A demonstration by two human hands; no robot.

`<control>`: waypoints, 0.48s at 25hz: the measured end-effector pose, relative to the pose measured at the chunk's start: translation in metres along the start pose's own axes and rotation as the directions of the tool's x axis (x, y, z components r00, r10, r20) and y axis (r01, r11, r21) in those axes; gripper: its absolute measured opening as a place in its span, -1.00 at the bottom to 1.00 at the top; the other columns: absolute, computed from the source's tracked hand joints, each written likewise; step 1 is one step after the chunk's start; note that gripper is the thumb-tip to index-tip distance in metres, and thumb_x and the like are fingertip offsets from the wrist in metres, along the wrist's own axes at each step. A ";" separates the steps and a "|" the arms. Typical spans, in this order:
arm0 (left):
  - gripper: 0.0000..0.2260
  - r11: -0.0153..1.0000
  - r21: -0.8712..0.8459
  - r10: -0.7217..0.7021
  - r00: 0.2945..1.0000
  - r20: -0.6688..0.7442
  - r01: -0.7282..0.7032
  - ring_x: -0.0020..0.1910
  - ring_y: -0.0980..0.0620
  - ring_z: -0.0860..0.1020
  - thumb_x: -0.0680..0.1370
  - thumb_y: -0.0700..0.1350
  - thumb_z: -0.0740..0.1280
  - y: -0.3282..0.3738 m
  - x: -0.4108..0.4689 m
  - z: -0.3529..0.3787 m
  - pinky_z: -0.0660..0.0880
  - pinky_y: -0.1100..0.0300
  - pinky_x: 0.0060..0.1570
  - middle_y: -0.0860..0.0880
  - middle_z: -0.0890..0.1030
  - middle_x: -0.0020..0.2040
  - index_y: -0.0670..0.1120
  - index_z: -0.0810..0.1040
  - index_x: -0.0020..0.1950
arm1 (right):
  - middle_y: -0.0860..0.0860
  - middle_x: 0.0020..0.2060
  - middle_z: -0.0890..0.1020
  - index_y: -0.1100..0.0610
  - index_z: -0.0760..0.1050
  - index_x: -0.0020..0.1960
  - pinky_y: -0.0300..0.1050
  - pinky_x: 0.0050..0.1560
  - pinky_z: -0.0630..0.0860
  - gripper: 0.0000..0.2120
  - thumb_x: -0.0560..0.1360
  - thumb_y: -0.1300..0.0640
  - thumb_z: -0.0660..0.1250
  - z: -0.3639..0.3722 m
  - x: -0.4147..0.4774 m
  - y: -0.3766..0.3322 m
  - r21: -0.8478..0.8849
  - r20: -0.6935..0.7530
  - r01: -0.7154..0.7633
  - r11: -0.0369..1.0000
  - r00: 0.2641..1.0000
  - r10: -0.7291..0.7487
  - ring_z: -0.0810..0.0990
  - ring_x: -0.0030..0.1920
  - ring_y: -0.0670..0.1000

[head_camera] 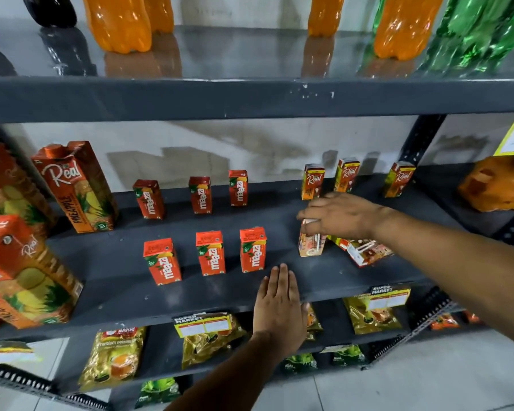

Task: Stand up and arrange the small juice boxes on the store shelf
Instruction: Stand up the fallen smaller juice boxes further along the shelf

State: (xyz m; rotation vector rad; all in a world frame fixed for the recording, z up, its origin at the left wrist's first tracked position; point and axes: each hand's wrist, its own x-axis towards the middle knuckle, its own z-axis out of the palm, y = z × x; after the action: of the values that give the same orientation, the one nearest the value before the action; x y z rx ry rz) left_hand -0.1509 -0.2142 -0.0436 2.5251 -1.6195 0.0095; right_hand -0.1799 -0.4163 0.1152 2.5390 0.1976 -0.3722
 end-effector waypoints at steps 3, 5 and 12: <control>-0.40 0.999 -0.031 -0.012 1.000 0.005 0.012 0.52 -0.12 -0.19 0.61 0.13 -0.13 0.002 0.001 0.001 -0.26 0.01 0.42 -0.18 -0.16 0.56 -0.21 -0.17 0.51 | -0.03 0.40 0.42 -0.12 0.32 0.42 0.08 0.25 0.41 -0.51 0.53 0.13 0.30 -0.005 0.003 0.002 0.101 0.017 -0.042 0.994 0.999 0.041 0.35 0.37 0.09; -0.39 0.997 -0.048 -0.054 0.998 -0.026 0.053 0.53 -0.12 -0.12 0.60 0.15 -0.12 0.005 0.003 0.006 -0.21 0.01 0.43 -0.18 -0.09 0.56 -0.22 -0.09 0.51 | 0.01 0.30 0.53 -0.08 0.37 0.41 0.05 0.17 0.48 -0.44 0.43 0.06 0.39 -0.007 0.007 0.008 0.213 0.048 -0.134 0.968 0.991 0.126 0.46 0.29 0.11; -0.36 0.959 -0.152 -0.260 0.955 -0.144 0.238 0.48 -0.07 0.21 0.58 0.18 -0.21 0.025 0.009 0.007 -0.04 0.03 0.41 -0.14 0.30 0.48 -0.19 0.31 0.43 | 0.01 -0.36 0.51 0.07 0.39 -0.34 -0.15 -0.36 0.39 -0.44 0.36 -0.45 0.20 -0.003 0.016 0.006 0.455 0.187 -0.437 0.776 0.899 0.396 0.52 -0.28 0.07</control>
State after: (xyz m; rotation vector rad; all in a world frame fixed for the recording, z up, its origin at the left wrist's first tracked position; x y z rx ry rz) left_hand -0.1699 -0.2335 -0.0466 2.5320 -1.1927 0.0757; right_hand -0.1623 -0.4185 0.1159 2.9451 -0.5642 -0.3795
